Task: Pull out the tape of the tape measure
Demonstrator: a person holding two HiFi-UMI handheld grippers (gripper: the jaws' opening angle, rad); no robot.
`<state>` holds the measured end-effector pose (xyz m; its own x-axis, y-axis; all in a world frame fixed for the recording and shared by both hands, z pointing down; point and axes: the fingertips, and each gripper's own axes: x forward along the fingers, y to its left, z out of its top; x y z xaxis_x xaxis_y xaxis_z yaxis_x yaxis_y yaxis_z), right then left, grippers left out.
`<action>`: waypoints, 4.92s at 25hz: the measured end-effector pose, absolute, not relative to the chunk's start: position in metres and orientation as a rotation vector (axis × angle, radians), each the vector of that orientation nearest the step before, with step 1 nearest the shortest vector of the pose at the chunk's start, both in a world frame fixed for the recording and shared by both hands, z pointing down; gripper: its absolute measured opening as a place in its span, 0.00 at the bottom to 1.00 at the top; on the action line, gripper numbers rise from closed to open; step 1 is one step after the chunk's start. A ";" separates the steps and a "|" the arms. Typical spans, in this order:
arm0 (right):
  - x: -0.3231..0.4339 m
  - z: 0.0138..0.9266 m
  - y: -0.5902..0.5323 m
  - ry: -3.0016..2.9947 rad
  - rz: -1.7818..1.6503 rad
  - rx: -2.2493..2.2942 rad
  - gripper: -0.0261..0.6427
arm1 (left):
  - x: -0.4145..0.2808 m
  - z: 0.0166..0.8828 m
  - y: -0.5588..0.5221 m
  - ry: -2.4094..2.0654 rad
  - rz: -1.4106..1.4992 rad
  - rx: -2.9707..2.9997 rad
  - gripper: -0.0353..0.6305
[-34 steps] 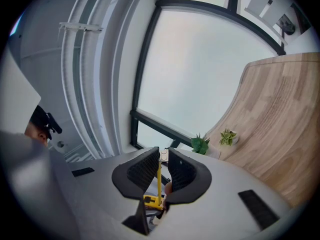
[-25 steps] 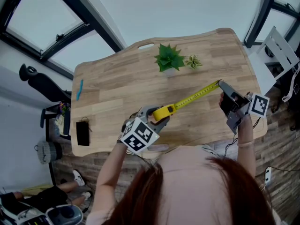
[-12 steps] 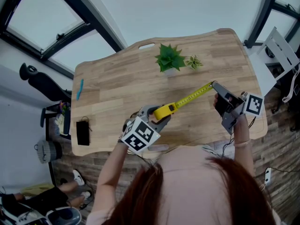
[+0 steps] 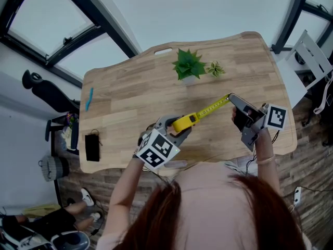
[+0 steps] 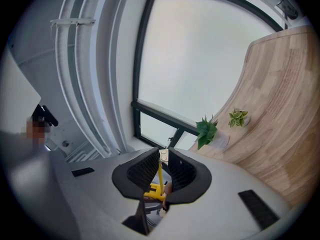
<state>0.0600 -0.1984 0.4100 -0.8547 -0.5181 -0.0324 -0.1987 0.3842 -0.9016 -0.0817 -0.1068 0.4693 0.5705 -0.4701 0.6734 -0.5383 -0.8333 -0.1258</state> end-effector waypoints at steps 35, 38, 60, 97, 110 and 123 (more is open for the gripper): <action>0.007 0.441 -0.172 2.390 -1.603 -0.524 0.11 | -0.061 0.467 -0.114 -0.880 1.047 2.717 0.30; 0.003 0.444 -0.169 2.401 -1.608 -0.515 0.11 | -0.059 0.468 -0.114 -0.877 1.041 2.720 0.30; -0.008 0.456 -0.164 2.421 -1.677 -0.502 0.11 | -0.046 0.467 -0.123 -0.895 1.020 2.740 0.30; 0.000 0.435 -0.157 2.498 -1.551 -0.456 0.10 | -0.055 0.450 -0.117 -1.072 0.831 2.698 0.30; 0.007 0.429 -0.162 2.851 -1.047 -0.912 0.07 | -0.081 0.425 -0.119 -1.318 0.586 2.583 0.30; 0.012 0.410 -0.158 2.877 -0.658 -1.210 0.04 | -0.121 0.406 -0.108 -1.562 0.490 2.462 0.30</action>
